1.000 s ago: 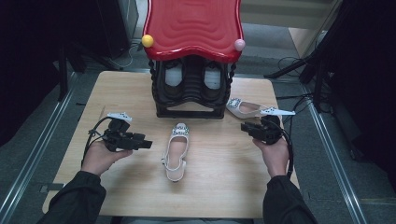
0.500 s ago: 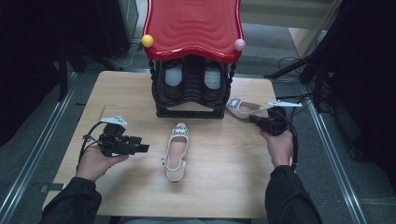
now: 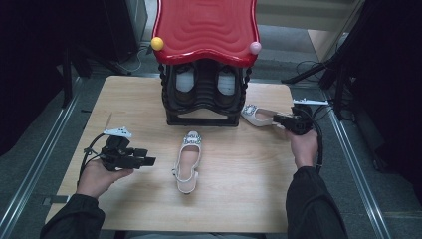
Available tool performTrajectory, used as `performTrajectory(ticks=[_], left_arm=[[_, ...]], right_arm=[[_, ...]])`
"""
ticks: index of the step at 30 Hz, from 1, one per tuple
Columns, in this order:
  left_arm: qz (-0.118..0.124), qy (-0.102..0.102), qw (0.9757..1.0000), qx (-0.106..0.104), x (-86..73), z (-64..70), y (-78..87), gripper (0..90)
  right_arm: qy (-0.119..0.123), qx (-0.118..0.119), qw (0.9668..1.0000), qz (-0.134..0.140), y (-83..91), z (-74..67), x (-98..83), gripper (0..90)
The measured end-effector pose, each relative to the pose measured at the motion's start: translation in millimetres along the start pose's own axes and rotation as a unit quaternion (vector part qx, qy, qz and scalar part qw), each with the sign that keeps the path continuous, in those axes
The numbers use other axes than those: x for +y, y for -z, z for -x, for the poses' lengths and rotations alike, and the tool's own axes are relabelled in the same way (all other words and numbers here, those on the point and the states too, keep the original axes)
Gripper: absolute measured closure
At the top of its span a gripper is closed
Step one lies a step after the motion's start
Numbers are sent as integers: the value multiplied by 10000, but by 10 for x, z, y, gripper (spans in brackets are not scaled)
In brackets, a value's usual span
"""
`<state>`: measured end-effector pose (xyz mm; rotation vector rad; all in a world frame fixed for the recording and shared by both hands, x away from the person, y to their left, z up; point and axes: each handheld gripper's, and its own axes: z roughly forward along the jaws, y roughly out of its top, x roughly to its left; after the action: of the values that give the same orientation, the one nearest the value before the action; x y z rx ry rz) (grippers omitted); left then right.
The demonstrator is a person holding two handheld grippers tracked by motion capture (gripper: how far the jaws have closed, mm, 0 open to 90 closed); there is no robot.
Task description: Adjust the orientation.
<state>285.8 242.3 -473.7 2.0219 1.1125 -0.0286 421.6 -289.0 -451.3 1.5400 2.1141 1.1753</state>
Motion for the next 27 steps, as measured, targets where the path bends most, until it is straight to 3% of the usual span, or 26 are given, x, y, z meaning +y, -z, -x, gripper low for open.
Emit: performTrajectory(ticks=[12,17,20,27], left_arm=[[47,27,10000,-58,-58,7,38,434],[40,56,10000,-39,-75,6,45,435],[29,77,10000,-18,-83,5,43,435],[3,61,10000,-14,-86,13,26,435]], right_arm=[[-140,-310,9994,62,20,256,130,900],[-309,-411,9987,11,-11,370,117,900],[-386,-435,9983,-39,-37,404,91,900],[-274,-544,9978,-266,-139,391,38,900]])
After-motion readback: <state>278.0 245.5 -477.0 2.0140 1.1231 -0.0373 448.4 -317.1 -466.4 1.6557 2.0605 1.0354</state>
